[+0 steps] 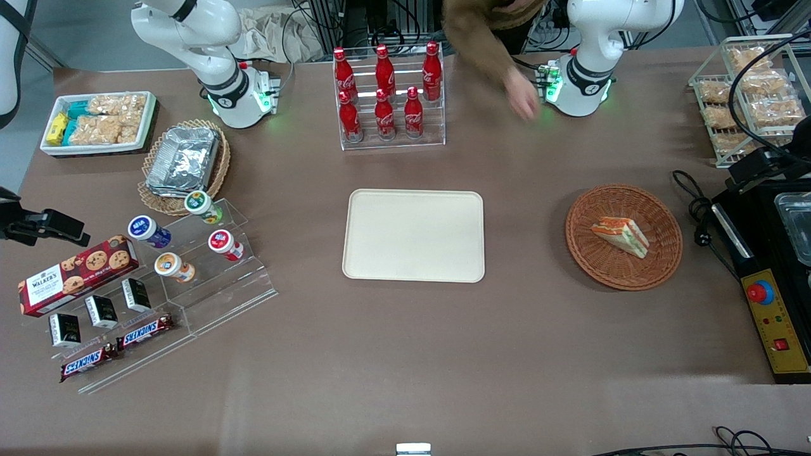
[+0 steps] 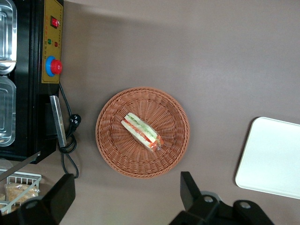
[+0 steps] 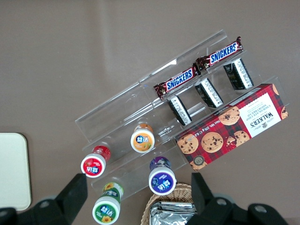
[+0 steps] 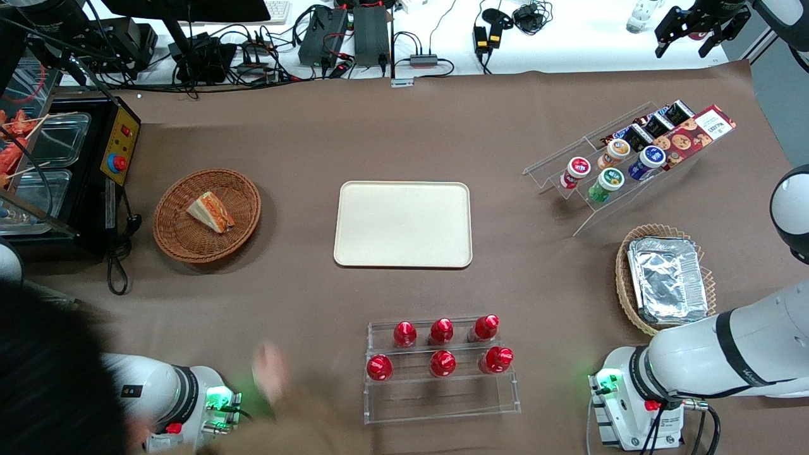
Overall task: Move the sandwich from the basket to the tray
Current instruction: 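Move the left gripper from rest toward the wicker basket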
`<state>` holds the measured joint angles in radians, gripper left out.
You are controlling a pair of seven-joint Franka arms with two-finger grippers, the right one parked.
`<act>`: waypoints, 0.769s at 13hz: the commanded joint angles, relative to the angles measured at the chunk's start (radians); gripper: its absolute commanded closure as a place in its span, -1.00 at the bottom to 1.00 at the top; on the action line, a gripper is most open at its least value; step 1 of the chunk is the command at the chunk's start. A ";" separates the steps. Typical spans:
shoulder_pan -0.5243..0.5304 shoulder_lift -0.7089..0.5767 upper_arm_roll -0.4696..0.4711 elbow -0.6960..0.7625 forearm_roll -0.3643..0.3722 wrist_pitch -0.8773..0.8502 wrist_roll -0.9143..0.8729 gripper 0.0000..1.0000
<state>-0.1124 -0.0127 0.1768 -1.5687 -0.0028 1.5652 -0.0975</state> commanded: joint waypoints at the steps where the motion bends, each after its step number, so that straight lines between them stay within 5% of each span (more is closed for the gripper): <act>1: 0.000 0.019 -0.003 0.035 0.012 -0.028 -0.007 -1.00; 4: -0.001 0.026 -0.010 0.035 0.000 -0.028 -0.083 -1.00; 7: -0.013 0.040 -0.043 0.010 0.000 -0.013 -0.475 -1.00; 10: -0.013 0.033 -0.057 -0.085 0.014 -0.001 -0.687 -1.00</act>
<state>-0.1250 0.0305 0.1217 -1.5965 -0.0023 1.5582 -0.6749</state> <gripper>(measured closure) 0.000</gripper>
